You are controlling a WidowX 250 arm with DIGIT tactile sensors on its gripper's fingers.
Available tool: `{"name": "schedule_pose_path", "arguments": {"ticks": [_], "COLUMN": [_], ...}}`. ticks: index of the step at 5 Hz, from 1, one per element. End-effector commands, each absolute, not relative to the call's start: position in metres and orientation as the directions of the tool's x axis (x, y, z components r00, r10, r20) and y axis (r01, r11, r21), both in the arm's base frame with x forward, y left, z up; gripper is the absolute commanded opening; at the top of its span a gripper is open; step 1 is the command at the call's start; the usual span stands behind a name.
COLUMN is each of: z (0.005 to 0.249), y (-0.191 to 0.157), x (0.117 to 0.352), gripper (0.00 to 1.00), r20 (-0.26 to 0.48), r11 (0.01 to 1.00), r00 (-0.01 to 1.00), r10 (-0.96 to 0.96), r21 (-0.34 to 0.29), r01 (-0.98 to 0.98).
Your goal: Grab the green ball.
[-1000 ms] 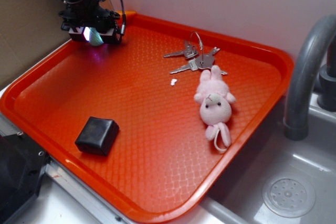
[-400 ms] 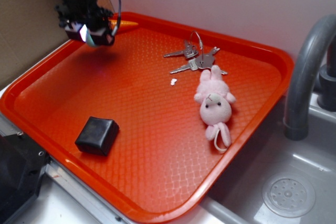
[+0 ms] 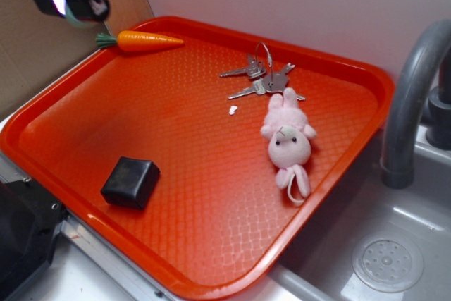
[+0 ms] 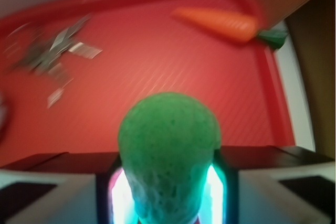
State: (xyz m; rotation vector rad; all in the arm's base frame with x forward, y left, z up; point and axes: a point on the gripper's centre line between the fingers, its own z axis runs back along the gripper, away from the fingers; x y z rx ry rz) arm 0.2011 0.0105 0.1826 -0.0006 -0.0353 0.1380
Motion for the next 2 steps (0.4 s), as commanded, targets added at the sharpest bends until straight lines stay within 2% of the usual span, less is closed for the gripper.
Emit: {"name": "schedule_pose_path", "arguments": {"ticks": [1, 2], "z": [0.240, 0.226], "y": [0.016, 0.024], "x": [0.208, 0.210], "gripper": [0.00, 0.00], "r20": [0.067, 0.035], "r11": [0.993, 0.988], "r00": [0.993, 0.989], "r10": [0.096, 0.141], "r21": [0.062, 0.061], "r01": [-0.101, -0.143]}}
